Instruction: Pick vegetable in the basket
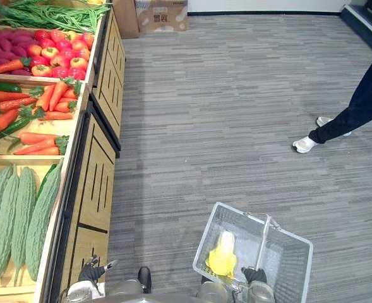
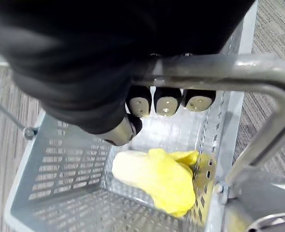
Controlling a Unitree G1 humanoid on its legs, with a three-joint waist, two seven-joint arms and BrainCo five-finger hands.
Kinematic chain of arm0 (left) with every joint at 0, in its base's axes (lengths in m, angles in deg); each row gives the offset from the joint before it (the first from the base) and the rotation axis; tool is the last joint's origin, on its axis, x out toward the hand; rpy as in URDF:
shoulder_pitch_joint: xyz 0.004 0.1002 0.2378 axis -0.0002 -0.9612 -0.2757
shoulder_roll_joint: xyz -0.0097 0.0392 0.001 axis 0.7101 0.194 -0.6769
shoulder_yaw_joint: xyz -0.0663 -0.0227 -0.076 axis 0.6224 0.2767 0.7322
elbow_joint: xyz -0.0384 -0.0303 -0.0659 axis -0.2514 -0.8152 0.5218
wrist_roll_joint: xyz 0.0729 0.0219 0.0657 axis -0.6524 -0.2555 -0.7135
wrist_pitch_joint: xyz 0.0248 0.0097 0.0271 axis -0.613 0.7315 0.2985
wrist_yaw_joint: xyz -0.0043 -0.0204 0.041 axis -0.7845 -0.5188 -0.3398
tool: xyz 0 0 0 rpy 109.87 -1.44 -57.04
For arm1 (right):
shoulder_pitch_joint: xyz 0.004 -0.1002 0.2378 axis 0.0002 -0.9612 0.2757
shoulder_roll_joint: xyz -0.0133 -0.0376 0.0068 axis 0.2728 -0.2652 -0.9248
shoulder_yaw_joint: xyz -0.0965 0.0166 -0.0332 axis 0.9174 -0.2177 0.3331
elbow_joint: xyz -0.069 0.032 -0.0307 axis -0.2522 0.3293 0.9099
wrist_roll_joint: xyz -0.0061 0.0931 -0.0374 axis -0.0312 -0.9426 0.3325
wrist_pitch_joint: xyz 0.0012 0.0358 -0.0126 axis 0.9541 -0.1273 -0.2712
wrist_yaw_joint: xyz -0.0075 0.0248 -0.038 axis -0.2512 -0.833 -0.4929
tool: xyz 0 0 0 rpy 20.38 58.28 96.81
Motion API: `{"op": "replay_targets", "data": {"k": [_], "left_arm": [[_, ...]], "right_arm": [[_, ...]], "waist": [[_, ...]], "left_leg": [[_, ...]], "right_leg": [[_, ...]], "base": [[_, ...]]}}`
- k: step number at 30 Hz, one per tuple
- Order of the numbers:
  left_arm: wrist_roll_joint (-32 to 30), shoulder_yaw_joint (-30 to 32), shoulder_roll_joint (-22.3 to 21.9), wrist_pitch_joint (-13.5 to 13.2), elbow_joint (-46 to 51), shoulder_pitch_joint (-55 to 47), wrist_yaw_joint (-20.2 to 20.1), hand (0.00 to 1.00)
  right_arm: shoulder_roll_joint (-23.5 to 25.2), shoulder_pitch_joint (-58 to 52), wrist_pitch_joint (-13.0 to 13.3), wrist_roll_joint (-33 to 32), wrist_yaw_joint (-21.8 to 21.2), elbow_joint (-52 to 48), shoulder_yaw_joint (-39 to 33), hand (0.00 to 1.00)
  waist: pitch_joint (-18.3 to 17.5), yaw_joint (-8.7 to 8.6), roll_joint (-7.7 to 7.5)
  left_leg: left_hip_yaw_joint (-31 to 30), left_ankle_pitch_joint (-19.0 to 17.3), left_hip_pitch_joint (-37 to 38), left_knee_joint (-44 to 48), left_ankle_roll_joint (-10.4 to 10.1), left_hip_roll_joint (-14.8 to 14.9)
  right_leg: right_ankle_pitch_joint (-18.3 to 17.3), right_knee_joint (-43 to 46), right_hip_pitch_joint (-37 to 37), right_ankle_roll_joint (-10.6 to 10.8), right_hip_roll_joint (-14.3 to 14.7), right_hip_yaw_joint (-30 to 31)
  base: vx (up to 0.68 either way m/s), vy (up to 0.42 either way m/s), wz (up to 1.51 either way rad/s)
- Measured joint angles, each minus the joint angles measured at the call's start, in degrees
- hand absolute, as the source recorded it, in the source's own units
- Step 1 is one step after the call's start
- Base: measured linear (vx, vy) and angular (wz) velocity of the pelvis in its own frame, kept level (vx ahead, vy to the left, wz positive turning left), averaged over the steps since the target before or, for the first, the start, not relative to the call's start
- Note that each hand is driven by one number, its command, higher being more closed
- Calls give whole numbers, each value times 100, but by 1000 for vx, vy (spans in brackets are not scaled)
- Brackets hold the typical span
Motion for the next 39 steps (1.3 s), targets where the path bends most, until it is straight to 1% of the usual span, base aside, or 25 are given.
{"op": "replay_targets", "data": {"k": [1, 7, 12, 15, 18, 20, 21, 22, 23, 24, 25, 26, 27, 28, 29, 30, 31, 32, 33, 34, 35, 36, 37, 38, 39], "left_arm": [[-4, -1, 0, -3, -13, -33, 2, 0], [-41, -9, -18, -11, -35, -48, -5, 0], [-76, -5, 4, -11, -89, -66, -7, 0], [-217, -8, 25, -11, -93, -99, -11, 0], [-277, -76, 50, -13, -92, -97, -31, 0], [-277, -122, 57, -11, -95, -100, -37, 0], [-277, -142, 57, -13, -91, -118, -40, 0], [-277, -211, 55, -12, -91, -129, -48, 0], [-278, -247, 53, -13, -83, -129, -51, 0], [-276, -292, 58, -16, -76, -134, -55, 0], [-274, -286, 110, -13, -71, -159, -53, 0], [-275, -284, 124, -2, -80, -200, -49, 0], [-275, -276, 135, -5, -59, -243, -31, 0], [-277, -275, 152, -8, -23, -241, -20, 0], [-277, -274, 158, -6, -29, -243, -11, 0], [-277, -273, 160, 5, -43, -266, -2, 0], [-276, -263, 160, 32, -44, -275, 4, 0], [-277, -220, 156, 68, -45, -273, 7, 0], [-277, -205, 156, 75, -45, -273, 10, 0], [-279, -149, 157, 89, -47, -270, 14, 0], [-281, -90, 141, 102, -96, -217, 27, 0], [-281, -80, 86, 104, -116, -191, 28, 0], [-290, -47, -45, 97, -193, -191, 28, 0], [-312, -49, -100, 59, -205, -192, 4, 0], [-309, -28, -105, 56, -199, -204, 6, 0]], "right_arm": [[36, -7, 30, 4, -12, -88, 54, 100], [122, -159, 23, 7, -37, -240, 15, 100], [309, -240, -25, -4, -74, -230, -415, 100], [342, -281, -44, -15, -122, -180, -473, 100], [339, -254, -47, -31, -129, -91, -655, 100], [334, -237, -44, -36, -131, -62, -711, 100], [333, -212, -38, -42, -132, -60, -762, 100], [323, -169, -17, -47, -133, -106, -792, 100], [323, -135, -14, -52, -132, -137, -800, 100], [338, -105, 5, -88, -117, -250, -810, 100], [338, -113, 34, -171, -108, -286, -802, 100], [337, -128, 37, -176, -99, -306, -801, 100], [329, -177, 38, -208, -79, -389, -802, 100], [331, -239, 39, -211, -64, -406, -779, 100], [336, -220, 39, -211, -57, -406, -774, 100], [340, -200, 23, -208, -47, -392, -729, 100], [343, -199, 22, -205, -47, -385, -687, 100], [348, -179, 16, -200, -47, -348, -658, 100], [353, -172, 11, -200, -47, -330, -660, 100], [366, -175, -8, -200, -50, -321, -663, 100], [366, -163, -22, -204, -57, -223, -714, 100], [332, -150, -24, -206, -59, -225, -793, 100], [281, -138, -39, -211, -55, -211, -928, 100], [231, -96, -41, -211, -99, -211, -1086, 100], [225, -82, -43, -211, -123, -210, -1089, 100]], "waist": [[-2, 17, 6], [-87, 17, -40], [-183, 15, -89], [-293, 12, -122], [-309, 10, -129], [-297, 12, -115], [-273, 30, -80], [-226, 30, -14], [-178, 29, 8], [-60, 27, -25], [5, 10, -55], [5, 4, -68], [-5, -8, -103], [-23, 11, -143], [-24, 12, -148], [-21, 17, -139], [-23, 22, -139], [-30, 31, -155], [-33, 35, -164], [-30, 42, -192], [-38, 18, -201], [-44, 8, -75], [-96, 16, 133], [-150, 14, 291], [-150, 11, 291]], "left_leg": [[158, -43, 75, -45, 14, -11], [317, -40, 155, -211, 43, -133], [445, -36, 297, -329, 51, -143], [509, -36, 348, -404, 50, -134], [522, -38, 375, -406, 50, -148], [536, -38, 447, -405, 51, -124], [553, -54, 534, -400, 73, -67], [596, -112, 635, -392, 113, 8], [632, -134, 693, -390, 128, 39], [702, -206, 845, -394, 166, 38], [731, -299, 1013, -397, 268, -7], [743, -316, 1064, -399, 289, -19], [740, -339, 1154, -402, 289, -28], [739, -347, 1149, -405, 282, -6], [741, -349, 1129, -407, 277, 26], [759, -367, 1101, -408, 241, 115], [780, -397, 1074, -403, 170, 176], [815, -462, 1074, -396, 61, 248], [830, -501, 1091, -392, -10, 281], [851, -572, 1147, -392, -139, 316], [839, -692, 1269, -395, -345, 448], [810, -726, 1292, -416, -402, 592], [777, -653, 1313, -443, -451, 777], [554, -431, 1327, -389, -617, 927], [328, -271, 1312, -211, -638, 1010]], "right_leg": [[25, 15, -19, 41, -12, 136], [79, 56, -126, 131, -118, 293], [88, 28, -117, 145, -98, 417], [95, -24, -111, 149, -65, 459], [95, -3, -105, 148, -52, 449], [91, 165, -145, 141, -24, 438], [39, 570, -296, 59, 22, 436], [-22, 1264, -591, -25, 42, 424], [-29, 1717, -776, -36, 26, 405], [-33, 2584, -1112, -47, -67, 340], [-38, 3237, -1360, -53, -313, 198], [-70, 3432, -1409, -101, -427, 54], [-167, 3483, -1435, -211, -613, -251], [-164, 3208, -1498, -228, -750, -520], [-137, 2957, -1517, -223, -779, -649], [-78, 2358, -1528, -145, -781, -866], [51, 1879, -1523, -147, -779, -979], [297, 1252, -1521, -122, -777, -1088], [420, 992, -1516, -99, -779, -1139], [562, 652, -1500, -40, -777, -1160], [1126, 530, -1455, -92, -715, -1137], [1209, 638, -1435, -126, -588, -1142], [829, 978, -1523, -138, -398, -1182], [449, 1537, -1699, -228, -374, -1188], [275, 1834, -1706, -230, -396, -1226]], "base": [[-11, 74, -48], [-36, 57, -16], [21, 19, -15], [50, -5, -11], [59, 8, -5], [24, 2, -15], [-11, -6, -35], [-27, 1, -39], [-74, 6, -37], [-117, 18, -26], [-107, 10, -16], [-56, 27, 1], [34, 30, 8], [61, 25, 6], [147, -24, -1], [176, -59, -6], [323, -146, -14], [232, -116, -15], [311, -169, -18], [374, -224, -6], [456, -280, 2], [411, -247, 11], [398, -173, 6], [515, -254, 1], [608, -334, 11]]}}
